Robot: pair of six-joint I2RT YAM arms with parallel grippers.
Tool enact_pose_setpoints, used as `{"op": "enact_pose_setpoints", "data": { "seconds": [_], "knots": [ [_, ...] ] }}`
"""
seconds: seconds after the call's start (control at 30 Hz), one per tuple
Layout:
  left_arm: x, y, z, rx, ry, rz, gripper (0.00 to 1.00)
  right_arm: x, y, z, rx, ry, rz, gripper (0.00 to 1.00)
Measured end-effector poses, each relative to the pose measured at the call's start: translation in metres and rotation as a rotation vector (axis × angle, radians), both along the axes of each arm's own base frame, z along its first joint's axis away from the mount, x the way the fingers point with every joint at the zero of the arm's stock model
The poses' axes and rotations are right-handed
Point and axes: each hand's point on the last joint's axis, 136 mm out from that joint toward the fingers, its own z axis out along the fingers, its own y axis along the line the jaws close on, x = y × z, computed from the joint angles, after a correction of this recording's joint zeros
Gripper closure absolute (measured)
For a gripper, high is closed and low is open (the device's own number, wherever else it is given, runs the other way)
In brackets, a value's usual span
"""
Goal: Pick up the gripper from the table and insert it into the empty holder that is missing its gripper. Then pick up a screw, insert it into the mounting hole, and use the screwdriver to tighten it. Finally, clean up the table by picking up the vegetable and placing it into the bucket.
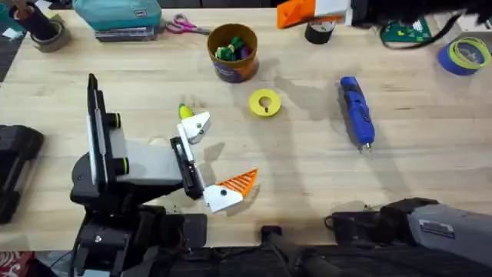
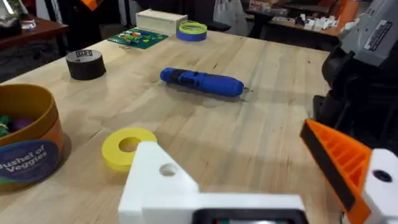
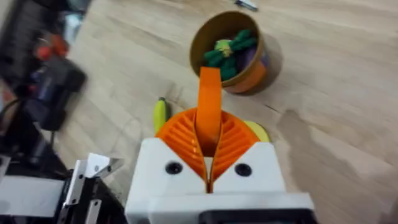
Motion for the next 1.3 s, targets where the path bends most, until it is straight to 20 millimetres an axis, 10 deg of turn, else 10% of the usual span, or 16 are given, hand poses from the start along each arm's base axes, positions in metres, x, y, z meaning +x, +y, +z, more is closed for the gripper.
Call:
{"op": "enact_pose_setpoints", "data": {
  "seconds": [0.63, 1.3],
  "knots": [
    [0.000, 0.000, 0.000, 0.000, 0.000, 0.000, 0.015, -0.053, 0.047, -0.032, 0.564, 0.088, 0.341, 0.993],
    [0.000, 0.000, 0.000, 0.000, 0.000, 0.000, 0.016, -0.113, 0.074, -0.085, 0.664, 0.433, 0.537, 0.993]
  ]
}}
